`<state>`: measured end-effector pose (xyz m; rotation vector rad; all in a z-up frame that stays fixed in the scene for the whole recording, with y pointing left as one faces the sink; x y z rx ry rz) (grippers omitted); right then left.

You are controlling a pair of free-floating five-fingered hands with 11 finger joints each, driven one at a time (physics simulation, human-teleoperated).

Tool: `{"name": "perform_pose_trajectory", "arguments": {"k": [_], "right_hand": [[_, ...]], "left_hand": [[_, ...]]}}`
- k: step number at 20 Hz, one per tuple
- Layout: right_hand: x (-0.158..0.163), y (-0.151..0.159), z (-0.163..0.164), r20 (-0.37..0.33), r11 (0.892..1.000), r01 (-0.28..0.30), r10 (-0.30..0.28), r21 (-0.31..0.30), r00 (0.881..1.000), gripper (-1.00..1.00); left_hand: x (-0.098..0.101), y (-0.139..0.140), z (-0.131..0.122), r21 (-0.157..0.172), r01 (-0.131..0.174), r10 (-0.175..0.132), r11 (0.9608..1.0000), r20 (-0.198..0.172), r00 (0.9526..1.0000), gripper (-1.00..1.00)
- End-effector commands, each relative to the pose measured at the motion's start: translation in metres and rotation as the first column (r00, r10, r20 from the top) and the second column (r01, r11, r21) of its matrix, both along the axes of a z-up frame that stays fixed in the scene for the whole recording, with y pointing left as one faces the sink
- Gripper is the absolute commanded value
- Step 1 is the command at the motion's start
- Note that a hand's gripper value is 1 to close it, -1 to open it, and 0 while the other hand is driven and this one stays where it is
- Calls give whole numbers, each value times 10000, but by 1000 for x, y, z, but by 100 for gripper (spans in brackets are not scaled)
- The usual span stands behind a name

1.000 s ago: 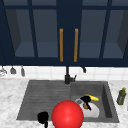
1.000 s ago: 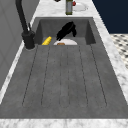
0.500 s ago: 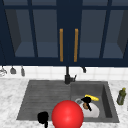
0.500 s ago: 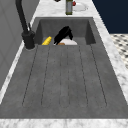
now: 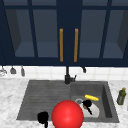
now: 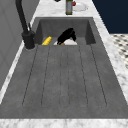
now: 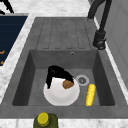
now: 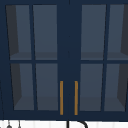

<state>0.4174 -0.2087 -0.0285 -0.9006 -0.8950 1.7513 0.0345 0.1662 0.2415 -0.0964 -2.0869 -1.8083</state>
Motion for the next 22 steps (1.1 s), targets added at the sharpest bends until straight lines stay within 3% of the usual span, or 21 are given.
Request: {"name": "perform_pose_trajectory", "arguments": {"k": [1, 9, 16, 22], "right_hand": [[0, 0, -2, 2, 9994, 356, -356, 0, 9994, -100], [23, -8, -2, -949, 9999, 87, -73, 137, 9955, -100], [33, -8, -11, -568, 9999, 167, -166, 17, 9982, -100], [53, -2, -24, -721, 9995, 323, -326, -47, 9969, -100]], "left_hand": [[0, 0, 0, 0, 0, 0, 10000, 0, 10000, 0], [0, 0, 0, 0, 0, 0, 10000, 0, 10000, 0], [0, 0, 0, 0, 0, 0, 10000, 0, 10000, 0], [0, 0, 0, 0, 0, 0, 10000, 0, 10000, 0]]}}
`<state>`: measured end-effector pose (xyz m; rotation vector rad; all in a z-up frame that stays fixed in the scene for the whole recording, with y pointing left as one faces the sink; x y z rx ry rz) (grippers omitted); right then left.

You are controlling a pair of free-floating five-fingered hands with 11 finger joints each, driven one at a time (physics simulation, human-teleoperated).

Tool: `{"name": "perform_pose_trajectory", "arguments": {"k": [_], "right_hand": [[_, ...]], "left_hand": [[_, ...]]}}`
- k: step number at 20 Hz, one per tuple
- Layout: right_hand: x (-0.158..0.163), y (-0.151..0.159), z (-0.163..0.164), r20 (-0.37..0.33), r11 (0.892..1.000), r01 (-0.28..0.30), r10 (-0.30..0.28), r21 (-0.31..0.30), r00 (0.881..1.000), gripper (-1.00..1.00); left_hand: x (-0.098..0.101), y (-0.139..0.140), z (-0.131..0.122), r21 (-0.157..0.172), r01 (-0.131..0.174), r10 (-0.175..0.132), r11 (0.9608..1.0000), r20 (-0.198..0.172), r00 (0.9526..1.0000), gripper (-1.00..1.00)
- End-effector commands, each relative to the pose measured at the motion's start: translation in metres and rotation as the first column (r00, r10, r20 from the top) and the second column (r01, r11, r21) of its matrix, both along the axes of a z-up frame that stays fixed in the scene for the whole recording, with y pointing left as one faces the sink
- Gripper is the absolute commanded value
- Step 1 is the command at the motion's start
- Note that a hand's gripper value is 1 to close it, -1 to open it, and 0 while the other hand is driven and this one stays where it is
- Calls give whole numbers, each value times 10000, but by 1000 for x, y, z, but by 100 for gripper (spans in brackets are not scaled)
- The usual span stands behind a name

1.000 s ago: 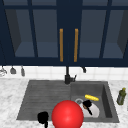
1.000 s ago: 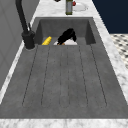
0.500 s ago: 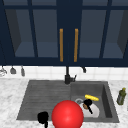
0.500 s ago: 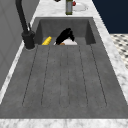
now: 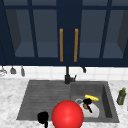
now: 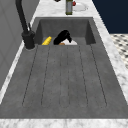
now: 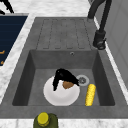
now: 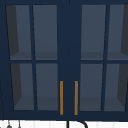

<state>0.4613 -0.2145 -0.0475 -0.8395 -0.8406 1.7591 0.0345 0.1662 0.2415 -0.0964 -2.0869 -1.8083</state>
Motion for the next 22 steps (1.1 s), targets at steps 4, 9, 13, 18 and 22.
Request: {"name": "perform_pose_trajectory", "arguments": {"k": [4, 9, 13, 18, 22], "right_hand": [[12, 8, -12, 2, 9997, 212, -212, -101, 9998, -100], [16, 16, -29, 21, 9995, 286, -286, -97, 9996, -100], [17, 18, -43, -4, 9995, 290, -290, -138, 9996, -100], [30, 18, -45, 113, 9999, 3, -2, -149, 9999, -100], [37, 17, -41, -57, 9999, 29, -30, -108, 10000, -100]], "left_hand": [[0, 0, 0, 0, 0, 0, 10000, 0, 10000, 0], [0, 0, 0, 0, 0, 0, 10000, 0, 10000, 0], [0, 0, 0, 0, 0, 0, 10000, 0, 10000, 0], [0, 0, 0, 0, 0, 0, 10000, 0, 10000, 0], [0, 0, 0, 0, 0, 0, 10000, 0, 10000, 0]]}}
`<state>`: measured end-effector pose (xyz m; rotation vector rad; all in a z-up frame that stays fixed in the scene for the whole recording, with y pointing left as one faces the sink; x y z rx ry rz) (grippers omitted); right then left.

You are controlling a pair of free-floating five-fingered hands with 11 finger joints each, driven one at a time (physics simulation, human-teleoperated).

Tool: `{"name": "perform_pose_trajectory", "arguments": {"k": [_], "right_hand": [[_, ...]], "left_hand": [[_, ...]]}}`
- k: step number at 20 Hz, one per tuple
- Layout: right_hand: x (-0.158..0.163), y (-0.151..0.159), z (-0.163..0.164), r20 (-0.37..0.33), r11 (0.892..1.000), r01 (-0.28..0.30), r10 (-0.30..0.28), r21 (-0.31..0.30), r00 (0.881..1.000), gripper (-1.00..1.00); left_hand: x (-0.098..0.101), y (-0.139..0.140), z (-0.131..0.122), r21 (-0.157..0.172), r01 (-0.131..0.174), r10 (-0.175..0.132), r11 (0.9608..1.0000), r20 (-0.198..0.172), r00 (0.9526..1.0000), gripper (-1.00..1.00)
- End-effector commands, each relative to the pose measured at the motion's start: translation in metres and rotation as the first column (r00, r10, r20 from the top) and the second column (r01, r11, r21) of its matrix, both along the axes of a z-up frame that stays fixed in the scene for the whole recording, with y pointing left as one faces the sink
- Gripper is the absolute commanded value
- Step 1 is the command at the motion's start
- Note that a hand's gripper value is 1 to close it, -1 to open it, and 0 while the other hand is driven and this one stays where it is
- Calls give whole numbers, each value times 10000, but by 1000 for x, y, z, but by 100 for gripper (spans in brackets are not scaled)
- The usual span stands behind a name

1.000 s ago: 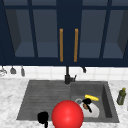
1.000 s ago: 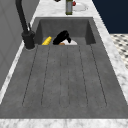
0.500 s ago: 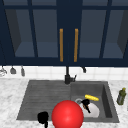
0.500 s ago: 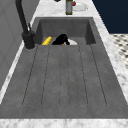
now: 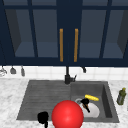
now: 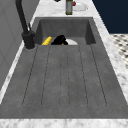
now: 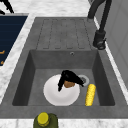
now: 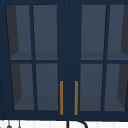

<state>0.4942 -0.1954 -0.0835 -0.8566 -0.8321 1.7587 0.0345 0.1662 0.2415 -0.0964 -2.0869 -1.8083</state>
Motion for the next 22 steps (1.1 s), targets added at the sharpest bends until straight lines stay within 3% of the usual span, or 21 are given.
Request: {"name": "perform_pose_trajectory", "arguments": {"k": [1, 2, 3, 5, 12, 22], "right_hand": [[5, 0, -3, -175, 10000, -1, 1, 0, 9998, -100], [7, 2, -2, -225, 10000, 29, -30, -4, 9997, -100], [7, 4, -1, -246, 9999, 130, -131, -39, 9996, 100], [7, 6, 3, -284, 9994, 101, -110, -321, 9995, 100], [2, 6, 7, 837, 10000, -2, 9, -79, 9965, 100], [-1, -1, 75, 727, 9988, 338, -363, 353, 9967, 100]], "left_hand": [[0, 0, 0, 0, 0, 0, 10000, 0, 10000, 0], [0, 0, 0, 0, 0, 0, 10000, 0, 10000, 0], [0, 0, 0, 0, 0, 0, 10000, 0, 10000, 0], [0, 0, 0, 0, 0, 0, 10000, 0, 10000, 0], [0, 0, 0, 0, 0, 0, 10000, 0, 10000, 0], [0, 0, 0, 0, 0, 0, 10000, 0, 10000, 0]]}}
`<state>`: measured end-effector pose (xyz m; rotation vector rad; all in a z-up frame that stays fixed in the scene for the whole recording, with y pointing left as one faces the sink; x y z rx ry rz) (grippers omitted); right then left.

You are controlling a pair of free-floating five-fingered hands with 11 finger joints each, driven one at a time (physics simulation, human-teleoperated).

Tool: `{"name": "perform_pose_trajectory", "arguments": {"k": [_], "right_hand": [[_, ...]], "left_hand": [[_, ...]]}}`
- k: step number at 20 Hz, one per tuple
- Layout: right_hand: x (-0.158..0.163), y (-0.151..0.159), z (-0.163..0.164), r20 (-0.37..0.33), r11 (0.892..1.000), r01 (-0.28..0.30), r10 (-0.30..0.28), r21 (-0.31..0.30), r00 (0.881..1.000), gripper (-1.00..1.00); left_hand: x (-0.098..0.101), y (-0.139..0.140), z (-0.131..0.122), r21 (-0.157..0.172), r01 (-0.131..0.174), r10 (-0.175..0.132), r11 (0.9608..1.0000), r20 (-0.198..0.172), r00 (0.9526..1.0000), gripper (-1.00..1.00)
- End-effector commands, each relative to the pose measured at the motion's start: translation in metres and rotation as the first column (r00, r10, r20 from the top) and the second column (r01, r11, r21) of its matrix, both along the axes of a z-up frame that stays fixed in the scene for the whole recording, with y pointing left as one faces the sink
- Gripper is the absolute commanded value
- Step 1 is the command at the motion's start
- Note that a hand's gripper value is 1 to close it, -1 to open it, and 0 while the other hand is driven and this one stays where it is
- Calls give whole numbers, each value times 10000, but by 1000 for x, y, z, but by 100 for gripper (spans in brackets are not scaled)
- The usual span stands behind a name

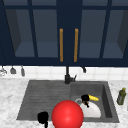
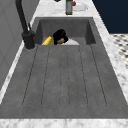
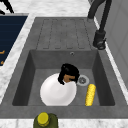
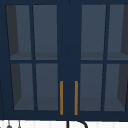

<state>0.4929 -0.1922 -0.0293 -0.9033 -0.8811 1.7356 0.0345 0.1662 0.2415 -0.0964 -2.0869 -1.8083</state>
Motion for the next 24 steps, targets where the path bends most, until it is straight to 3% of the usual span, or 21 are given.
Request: {"name": "perform_pose_trajectory", "arguments": {"k": [1, 7, 11, 15, 19, 22, 24], "right_hand": [[2, -3, 30, 119, 9993, 342, -344, 166, 9993, 100], [-12, -23, 78, 129, 9983, 338, -345, 482, 9993, 100], [-34, -31, 97, 637, 9975, 4, -50, 712, 9980, 100], [-51, -31, 110, 1646, 9983, 4, -99, 574, 9863, 100], [-74, -33, 110, 2534, 9999, -31, 0, 119, 9674, 100], [-78, -40, 132, 2632, 9995, 291, -308, 106, 9642, 100], [-86, -48, 146, 2664, 10000, 93, -98, 33, 9638, 100]], "left_hand": [[0, 0, 0, 0, 0, 0, 10000, 0, 10000, 0], [0, 0, 0, 0, 0, 0, 10000, 0, 10000, 0], [0, 0, 0, 0, 0, 0, 10000, 0, 10000, 0], [0, 0, 0, 0, 0, 0, 10000, 0, 10000, 0], [0, 0, 0, 0, 0, 0, 10000, 0, 10000, 0], [0, 0, 0, 0, 0, 0, 10000, 0, 10000, 0], [0, 0, 0, 0, 0, 0, 10000, 0, 10000, 0]]}}
